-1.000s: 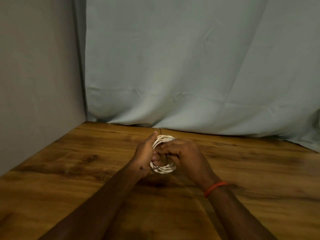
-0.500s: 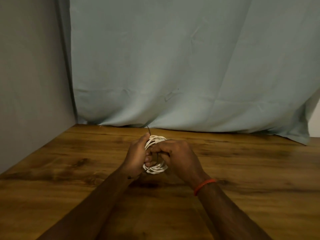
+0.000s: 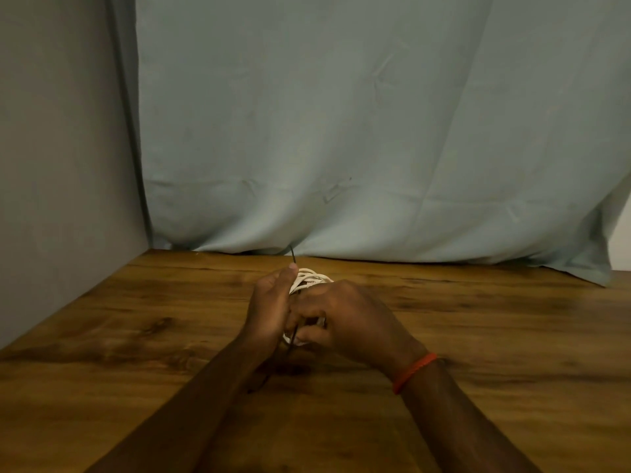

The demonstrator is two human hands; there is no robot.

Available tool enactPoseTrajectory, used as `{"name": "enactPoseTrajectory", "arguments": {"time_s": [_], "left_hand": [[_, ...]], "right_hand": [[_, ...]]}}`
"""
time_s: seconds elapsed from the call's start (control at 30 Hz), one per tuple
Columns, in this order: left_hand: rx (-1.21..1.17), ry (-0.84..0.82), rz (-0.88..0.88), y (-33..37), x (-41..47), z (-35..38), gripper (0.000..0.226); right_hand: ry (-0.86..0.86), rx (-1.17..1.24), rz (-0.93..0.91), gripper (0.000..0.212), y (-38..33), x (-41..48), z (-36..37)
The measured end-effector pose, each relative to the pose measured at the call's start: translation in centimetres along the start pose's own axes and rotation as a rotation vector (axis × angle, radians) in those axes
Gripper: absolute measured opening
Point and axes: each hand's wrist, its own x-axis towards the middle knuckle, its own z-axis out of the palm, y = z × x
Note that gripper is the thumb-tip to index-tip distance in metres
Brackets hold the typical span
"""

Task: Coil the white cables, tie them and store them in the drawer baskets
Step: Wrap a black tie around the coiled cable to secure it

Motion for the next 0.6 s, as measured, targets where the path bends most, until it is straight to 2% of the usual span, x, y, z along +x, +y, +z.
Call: {"name": "enactPoseTrajectory", "arguments": {"time_s": [0.33, 0.6], "left_hand": [[0.128, 0.084, 0.028, -0.1, 0.5, -0.1, 0.032], [0.141, 0.064, 0.065, -0.2, 0.8, -0.2, 0.039]], "right_hand": [[-0.117, -0.187, -0.014, 0.017, -1.7, 0.3, 0.1], [-0.139, -0.221, -0.056, 0.022, -2.2, 0.3, 0.3]]}}
